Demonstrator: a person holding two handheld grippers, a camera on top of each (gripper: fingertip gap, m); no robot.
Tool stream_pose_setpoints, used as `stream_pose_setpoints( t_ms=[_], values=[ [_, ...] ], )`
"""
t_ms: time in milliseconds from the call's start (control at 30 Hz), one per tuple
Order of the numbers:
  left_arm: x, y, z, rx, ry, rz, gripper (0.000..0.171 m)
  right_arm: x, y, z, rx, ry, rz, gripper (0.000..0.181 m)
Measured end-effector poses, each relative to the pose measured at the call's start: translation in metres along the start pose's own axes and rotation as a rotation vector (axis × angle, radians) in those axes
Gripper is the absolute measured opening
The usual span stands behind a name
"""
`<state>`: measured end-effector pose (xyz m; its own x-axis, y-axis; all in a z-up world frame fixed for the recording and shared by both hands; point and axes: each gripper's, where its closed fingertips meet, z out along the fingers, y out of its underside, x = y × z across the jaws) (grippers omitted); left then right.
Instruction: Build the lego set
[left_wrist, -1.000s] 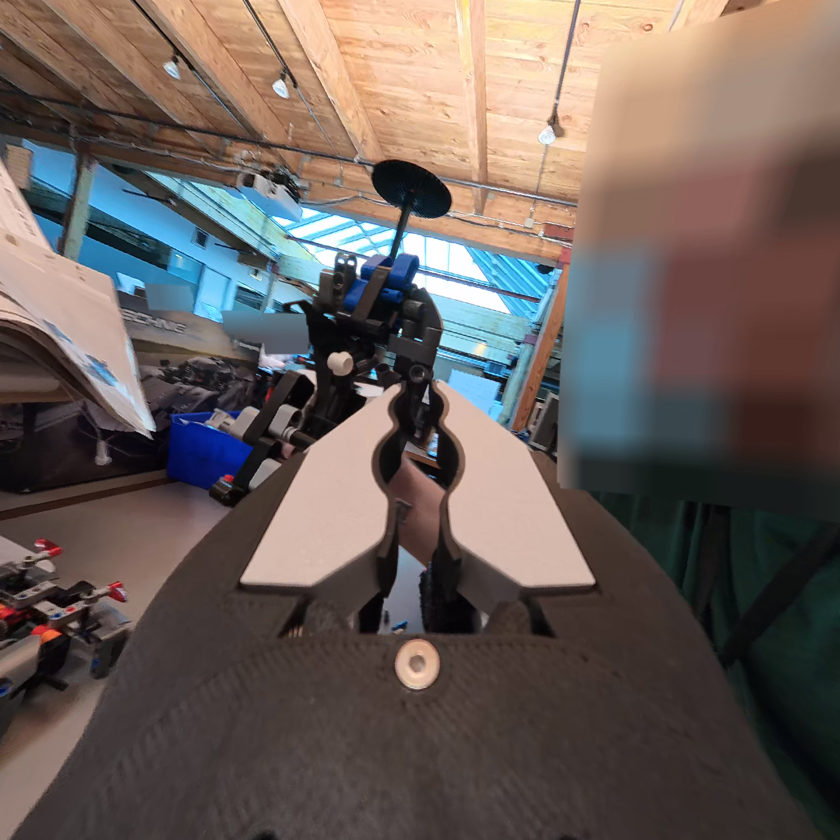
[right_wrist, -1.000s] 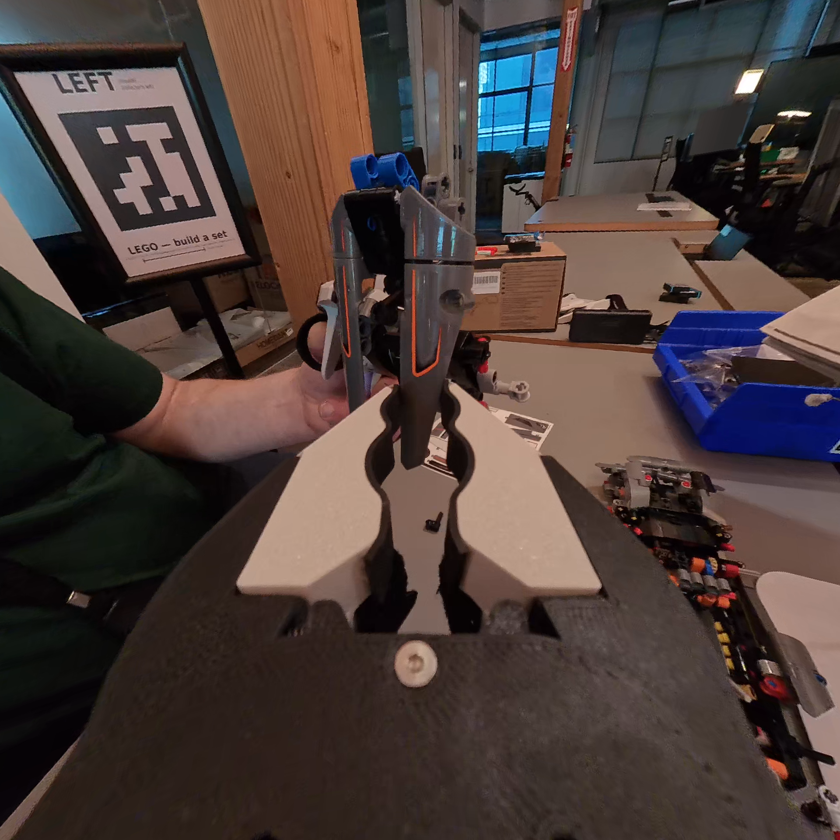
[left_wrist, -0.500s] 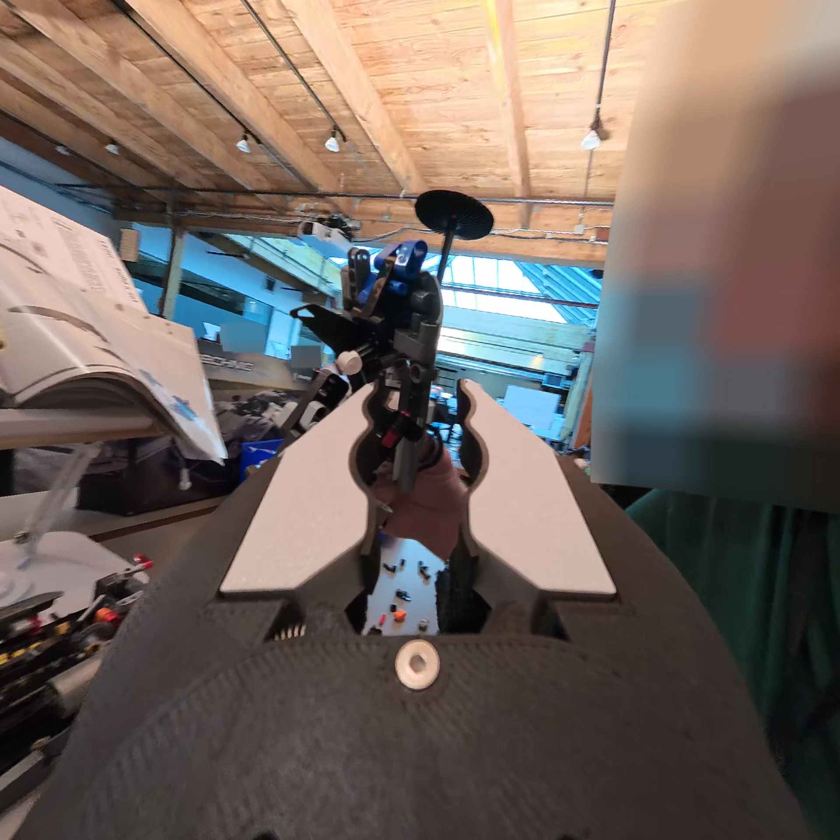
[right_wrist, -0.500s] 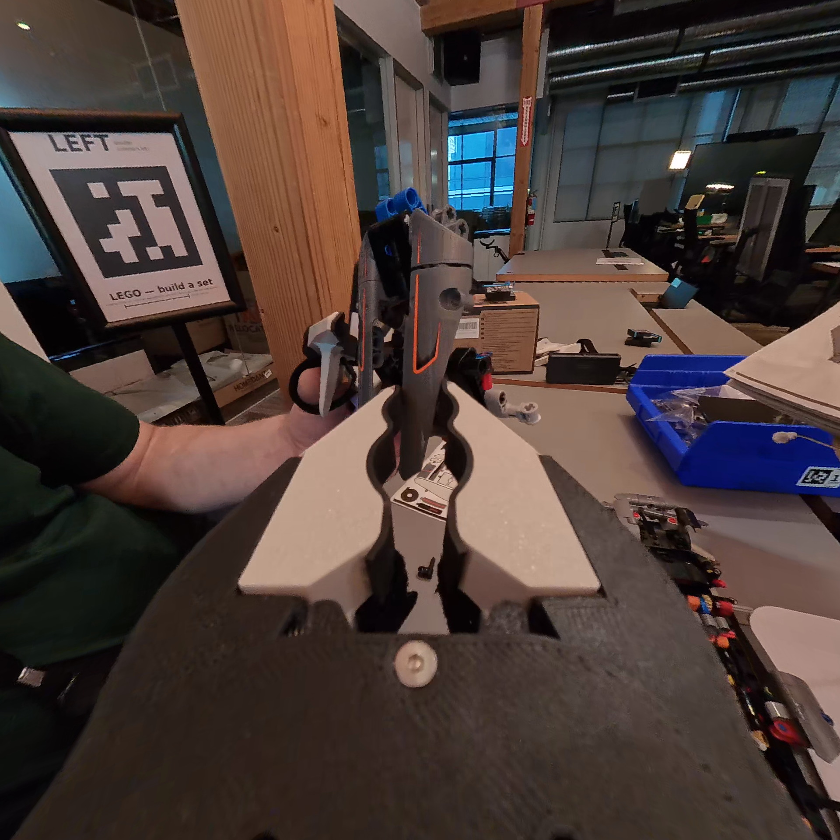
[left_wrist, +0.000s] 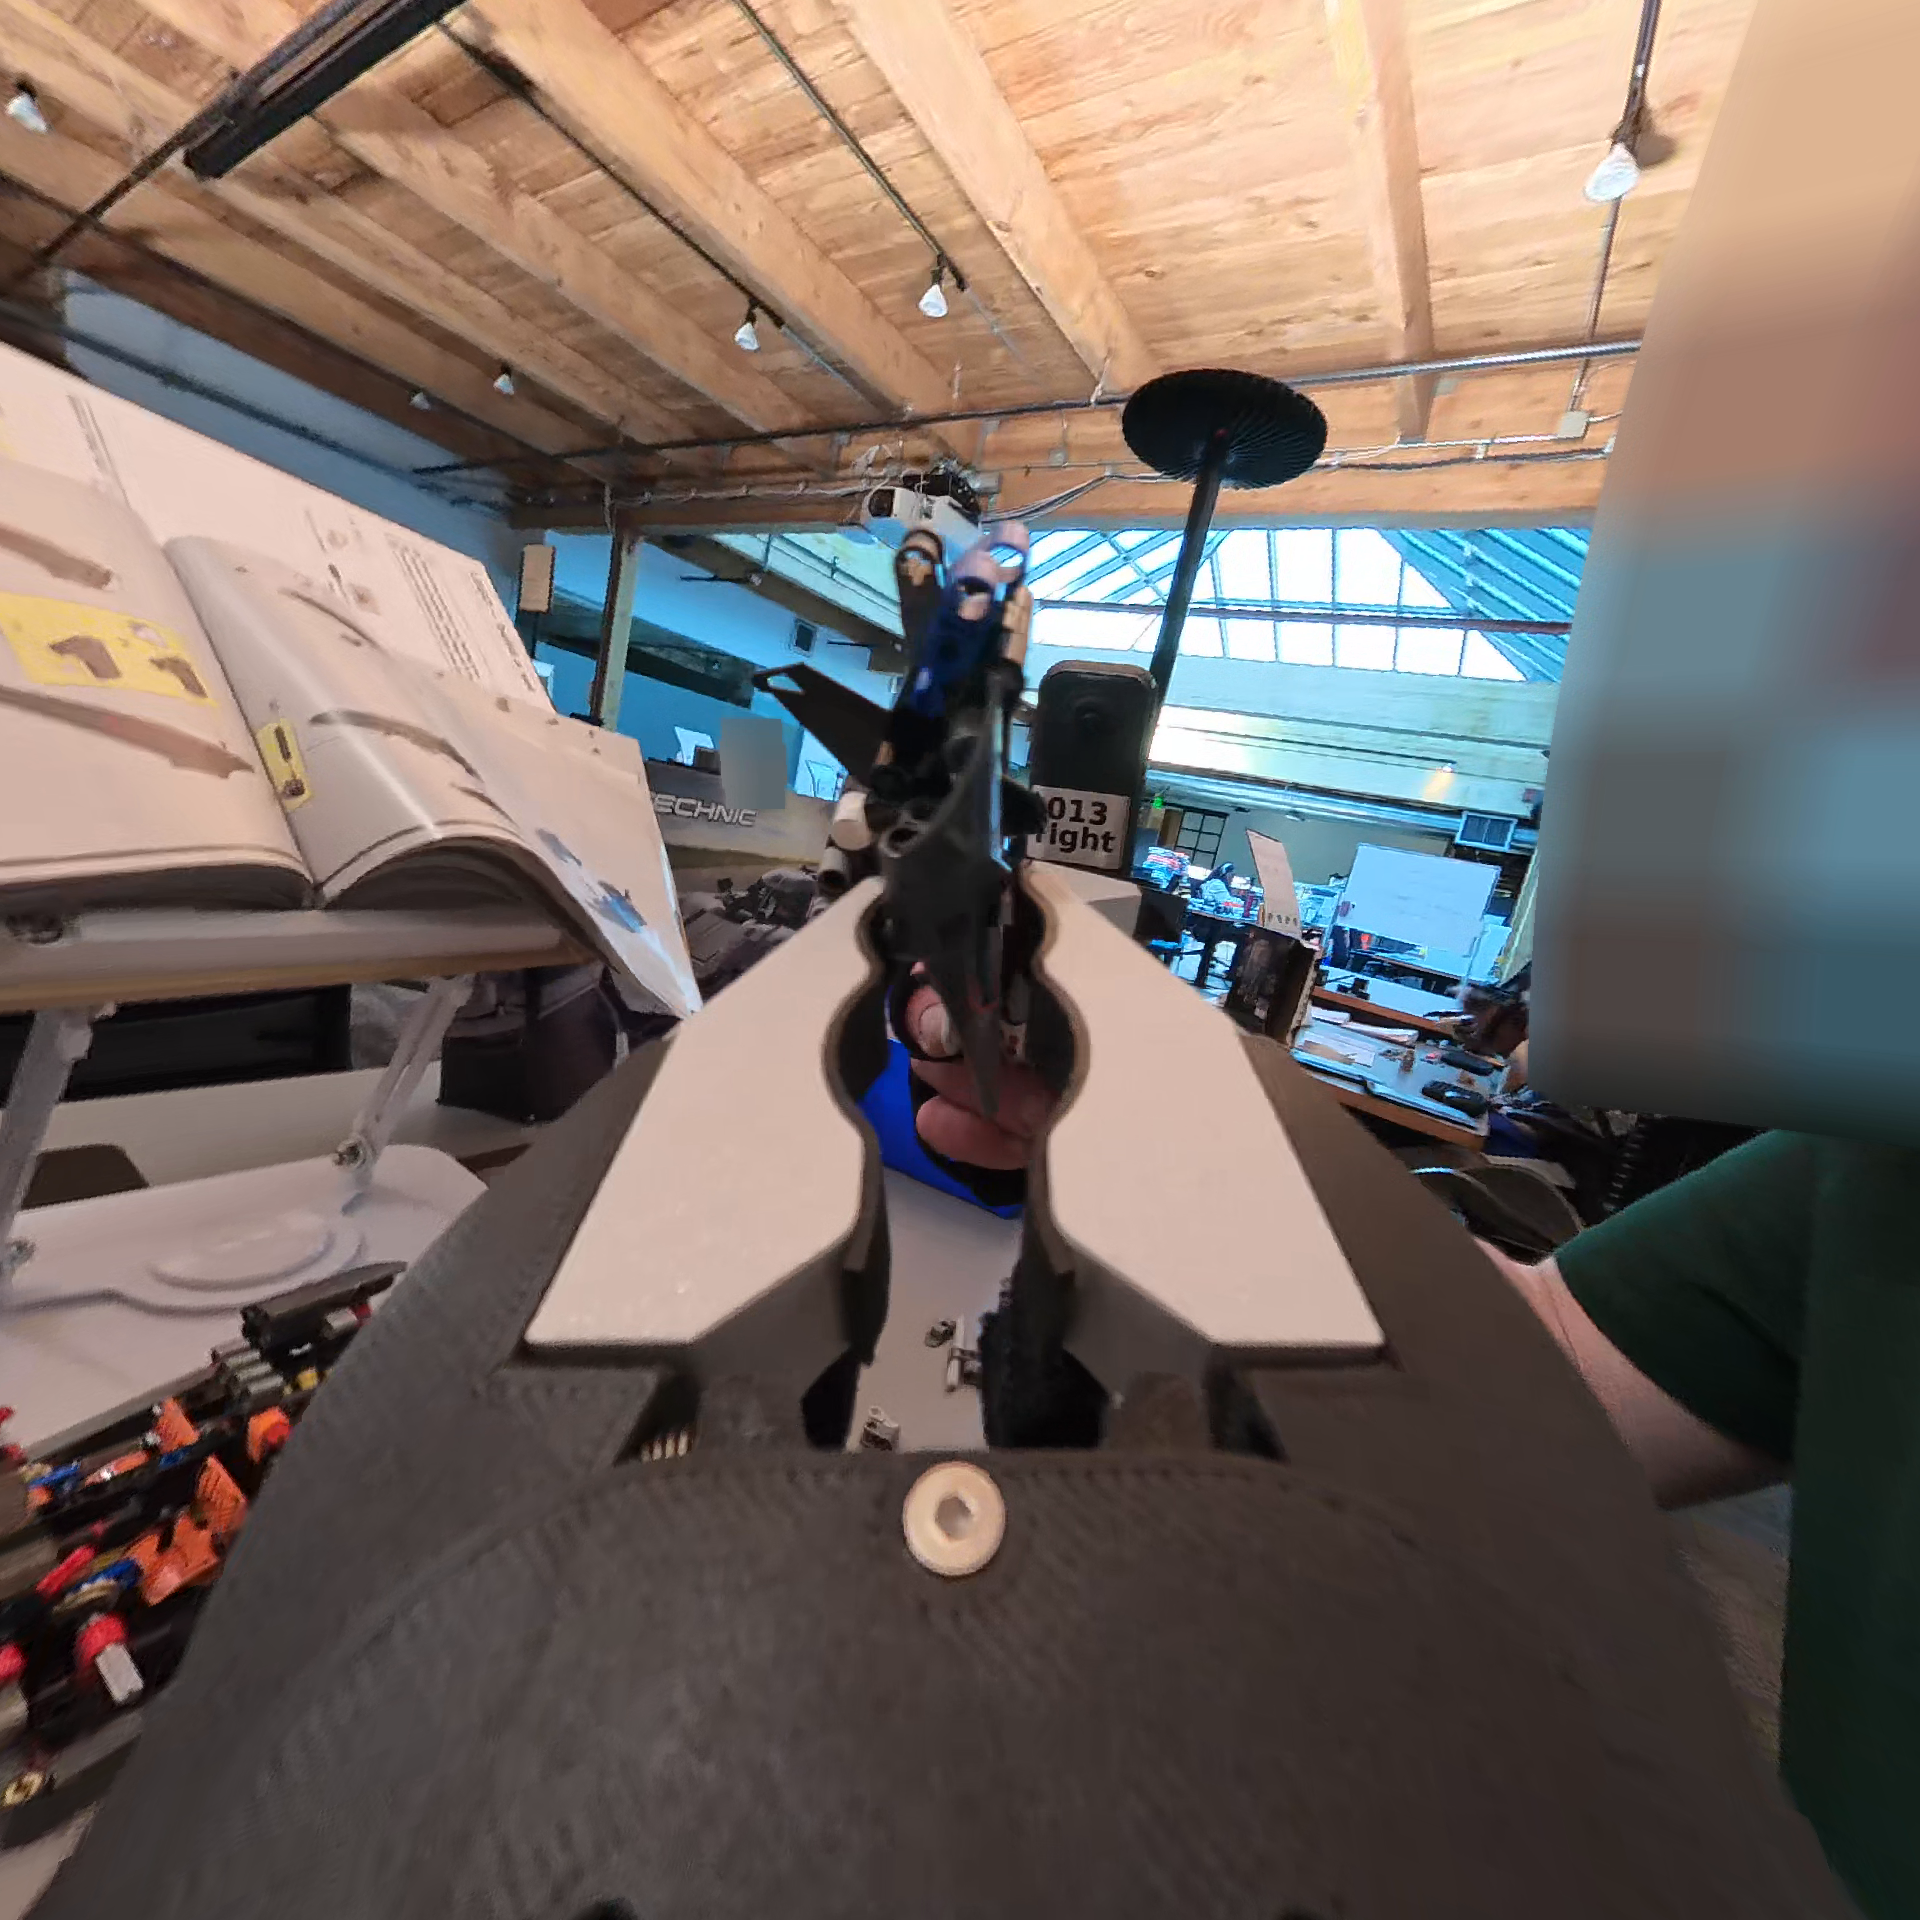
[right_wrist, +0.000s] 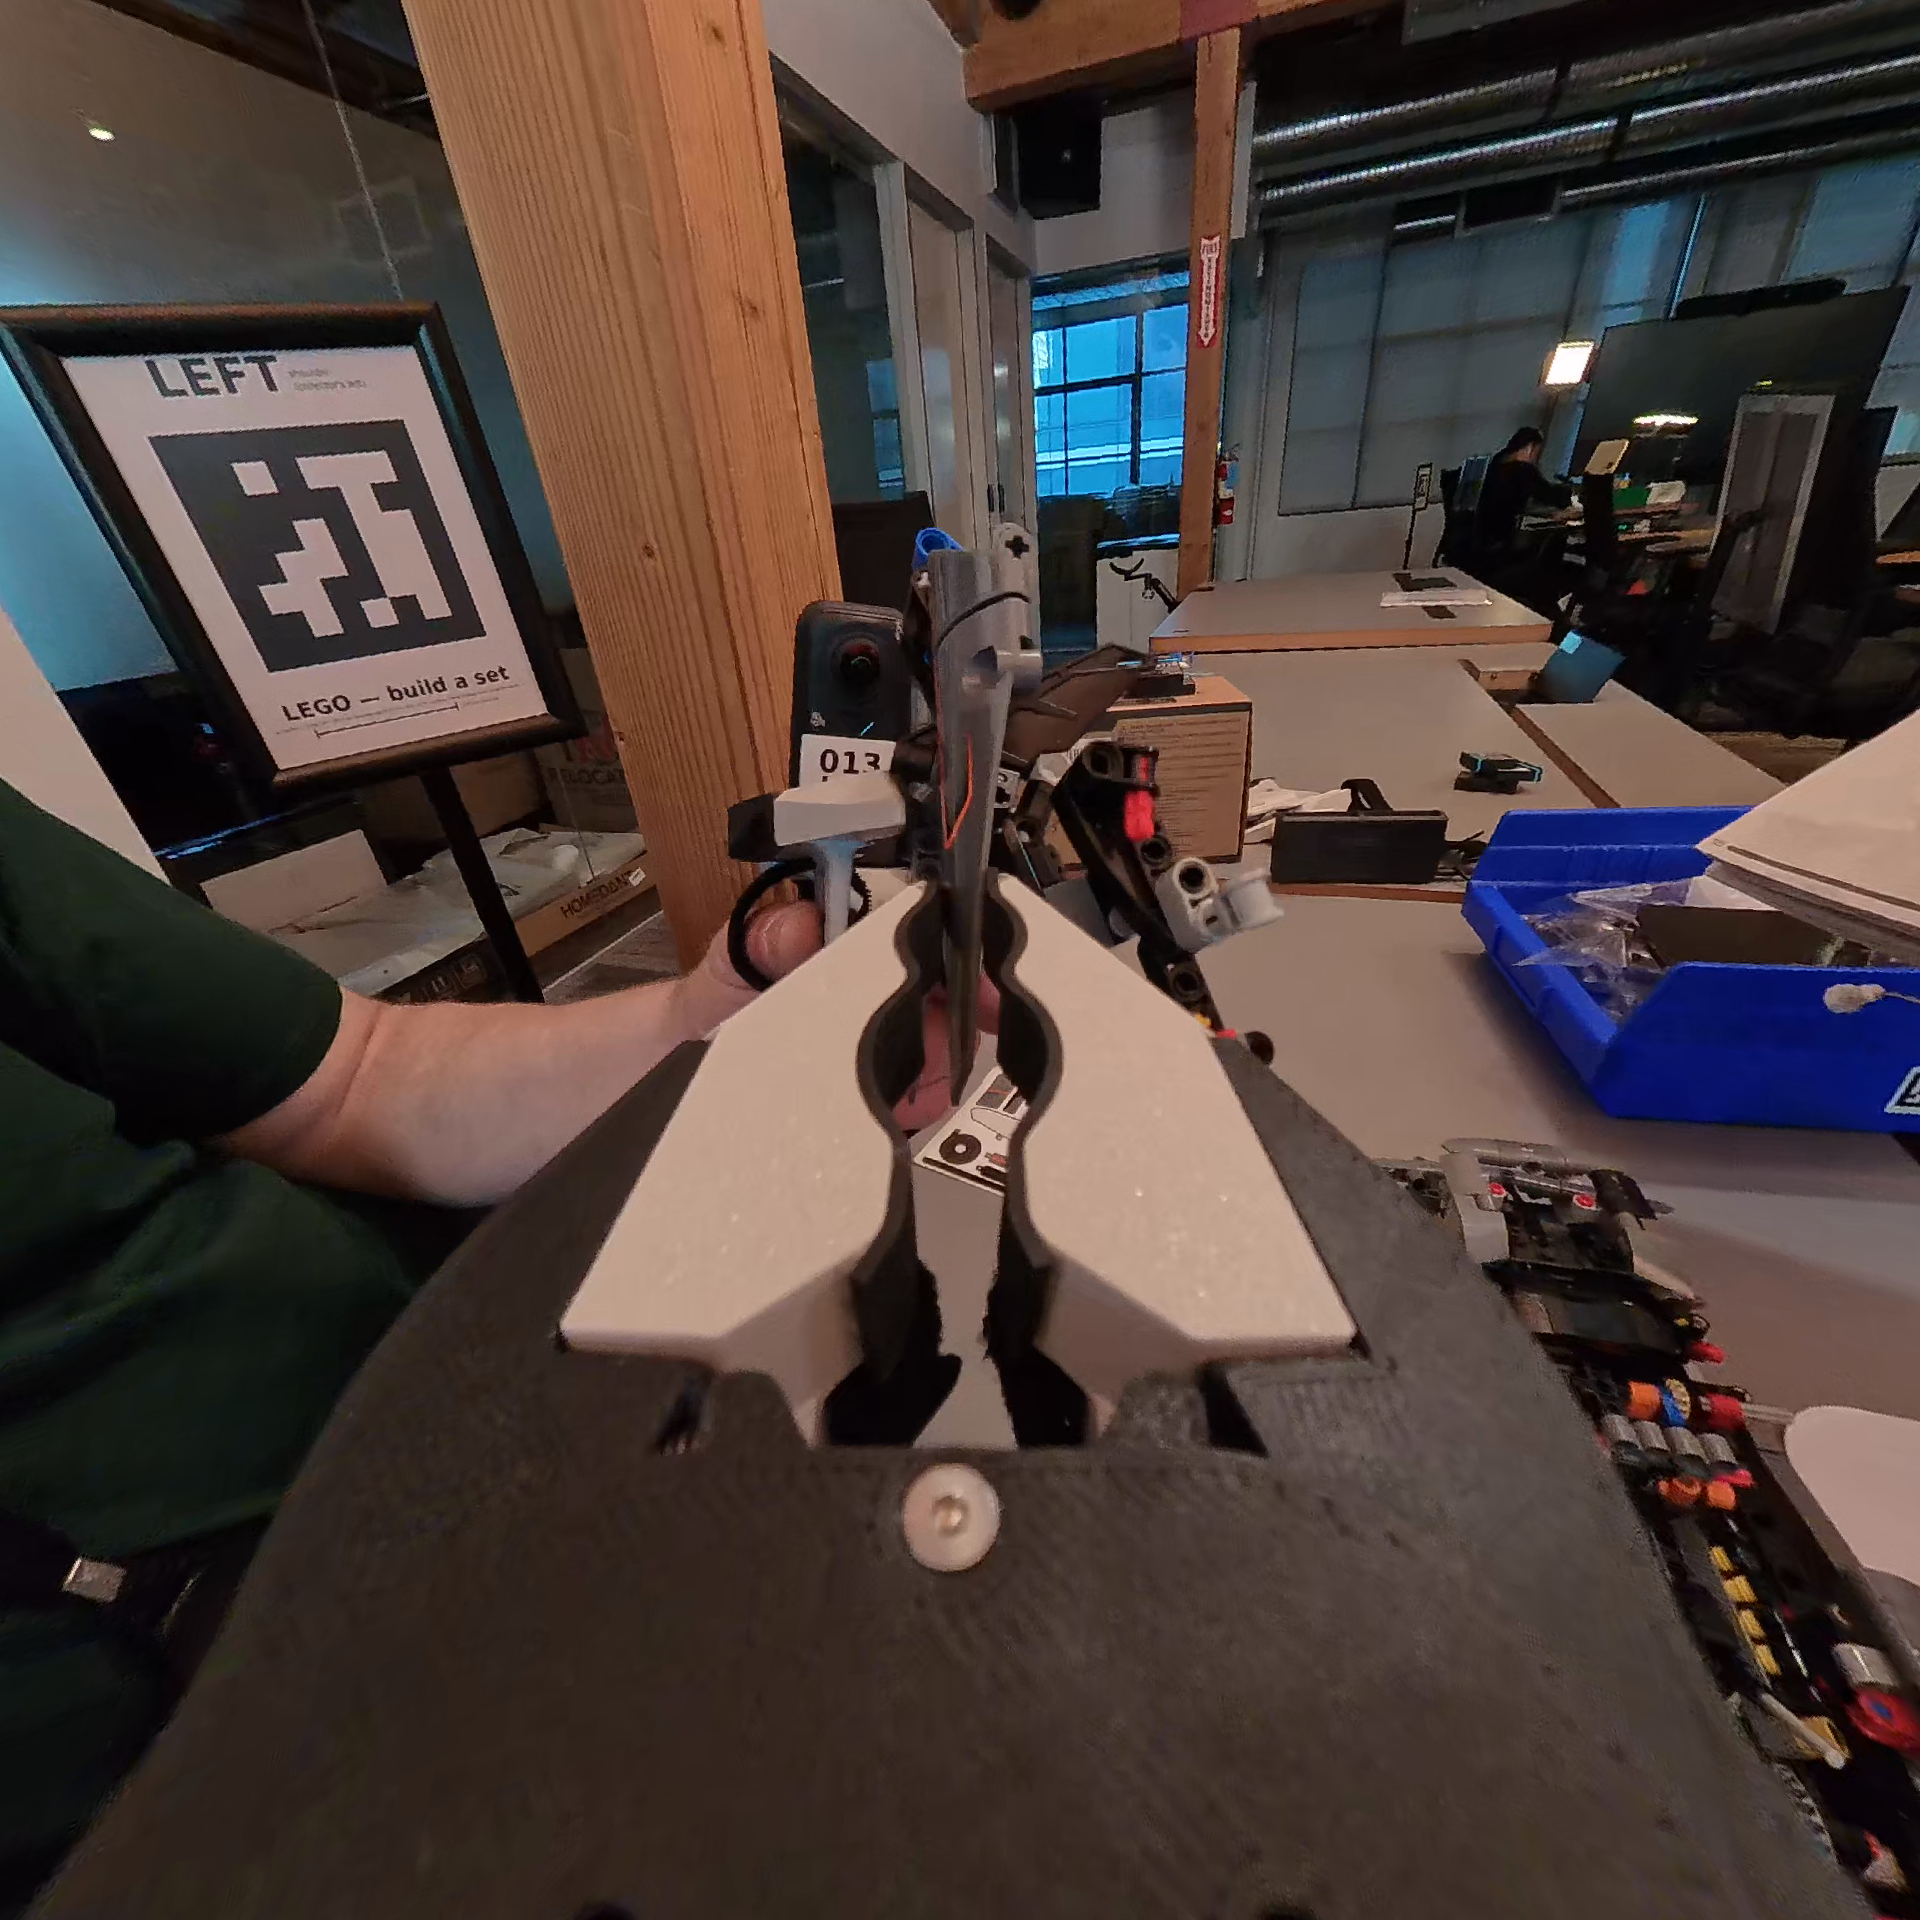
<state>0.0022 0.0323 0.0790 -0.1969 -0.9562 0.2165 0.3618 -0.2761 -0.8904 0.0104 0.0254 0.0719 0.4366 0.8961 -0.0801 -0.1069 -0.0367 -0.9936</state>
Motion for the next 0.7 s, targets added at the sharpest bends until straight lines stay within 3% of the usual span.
stream_pose_setpoints(
  t_ms=[467,700],
  values=[
    [0.018,0.0,0.0,-0.014,0.138,-0.029,0.008,0.002,-0.004,-0.011,-0.13,0.101,-0.172,0.024],
    [0.046,0.0,-0.005,-0.038,0.336,-0.093,0.008,-0.007,-0.011,-0.019,-0.179,0.097,-0.285,0.081]
  ],
)
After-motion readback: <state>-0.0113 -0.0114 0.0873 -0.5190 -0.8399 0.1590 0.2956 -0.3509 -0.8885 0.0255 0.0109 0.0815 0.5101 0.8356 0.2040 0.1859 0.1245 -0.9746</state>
